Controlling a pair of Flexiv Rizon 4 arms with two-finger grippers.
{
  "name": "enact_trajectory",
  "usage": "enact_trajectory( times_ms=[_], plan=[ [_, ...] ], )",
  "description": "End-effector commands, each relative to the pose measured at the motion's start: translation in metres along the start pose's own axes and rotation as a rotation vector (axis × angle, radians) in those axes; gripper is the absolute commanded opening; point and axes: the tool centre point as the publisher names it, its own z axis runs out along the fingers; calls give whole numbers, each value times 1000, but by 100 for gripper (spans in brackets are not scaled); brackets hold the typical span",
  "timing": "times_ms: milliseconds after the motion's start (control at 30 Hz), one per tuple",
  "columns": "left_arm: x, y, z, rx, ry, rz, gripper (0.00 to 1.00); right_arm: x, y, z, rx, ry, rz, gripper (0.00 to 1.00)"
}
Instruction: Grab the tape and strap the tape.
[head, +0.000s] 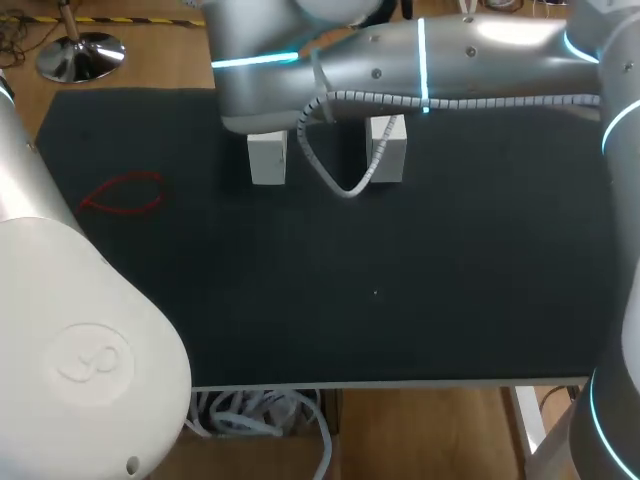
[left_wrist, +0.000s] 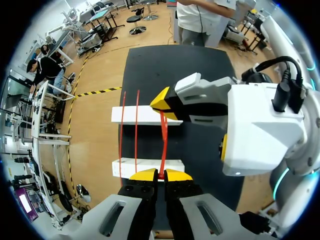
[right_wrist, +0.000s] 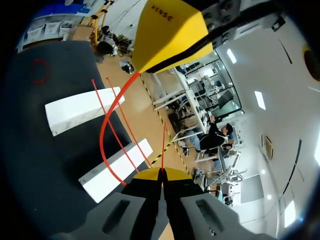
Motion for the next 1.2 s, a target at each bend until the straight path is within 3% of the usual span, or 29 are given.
enact_trajectory(
  times_ms=[33, 267, 467, 1200],
  plan=[
    [0, 0, -1, -3, 1, -2, 0, -2, -2, -1, -6, 6, -2, 0],
    [0, 0, -1, -3, 1, -2, 0, -4, 4, 0, -5, -1, 6, 0],
    [0, 0, -1, -3, 1, -2, 0, -13, 14, 2, 9, -55, 19, 0],
    [0, 0, -1, -3, 1, -2, 0, -1, 41, -2, -3, -48, -18, 0]
  ],
)
